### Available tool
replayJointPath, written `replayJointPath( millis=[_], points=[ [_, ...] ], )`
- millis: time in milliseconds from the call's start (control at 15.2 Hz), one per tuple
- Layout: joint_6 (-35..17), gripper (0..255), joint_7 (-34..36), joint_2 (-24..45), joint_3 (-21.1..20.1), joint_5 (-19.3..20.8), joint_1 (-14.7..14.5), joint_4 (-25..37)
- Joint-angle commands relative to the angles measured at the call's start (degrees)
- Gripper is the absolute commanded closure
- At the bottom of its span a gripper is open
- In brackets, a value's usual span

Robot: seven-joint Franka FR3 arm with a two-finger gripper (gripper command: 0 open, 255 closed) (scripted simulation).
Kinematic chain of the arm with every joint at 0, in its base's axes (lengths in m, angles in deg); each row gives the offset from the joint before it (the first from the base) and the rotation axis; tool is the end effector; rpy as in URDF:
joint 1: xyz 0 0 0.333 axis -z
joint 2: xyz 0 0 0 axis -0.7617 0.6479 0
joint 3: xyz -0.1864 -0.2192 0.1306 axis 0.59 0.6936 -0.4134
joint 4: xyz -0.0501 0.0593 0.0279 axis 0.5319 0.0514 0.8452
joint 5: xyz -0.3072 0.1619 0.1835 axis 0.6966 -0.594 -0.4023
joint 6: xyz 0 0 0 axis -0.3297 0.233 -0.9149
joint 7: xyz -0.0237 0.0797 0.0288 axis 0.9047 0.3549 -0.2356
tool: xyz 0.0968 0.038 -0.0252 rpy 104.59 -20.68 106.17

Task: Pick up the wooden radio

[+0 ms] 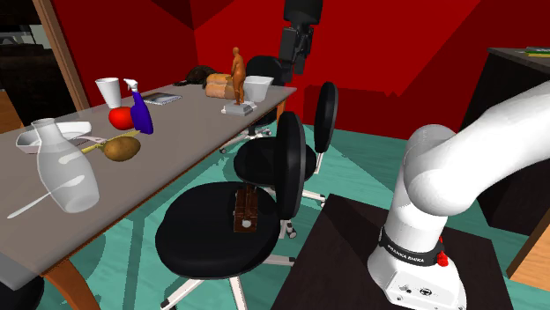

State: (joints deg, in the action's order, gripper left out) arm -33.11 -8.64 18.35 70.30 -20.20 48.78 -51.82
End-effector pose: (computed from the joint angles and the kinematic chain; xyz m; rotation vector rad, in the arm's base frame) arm 0.3001 -0.0118 0.6276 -3.1169 -0.1723 -0.1948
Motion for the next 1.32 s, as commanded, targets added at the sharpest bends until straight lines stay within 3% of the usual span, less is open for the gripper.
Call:
replayJointPath(
  millis=[0,594,1254],
  points=[
    [0.0,0,0.0,0.0,0.0,0.0,0.0,0.0],
    [-16.7,0,9.3,11.1,-1.9,0.0,3.4,-7.2],
    [-34.1,0,19.9,29.4,-3.1,1.1,7.2,-8.3]
  ],
)
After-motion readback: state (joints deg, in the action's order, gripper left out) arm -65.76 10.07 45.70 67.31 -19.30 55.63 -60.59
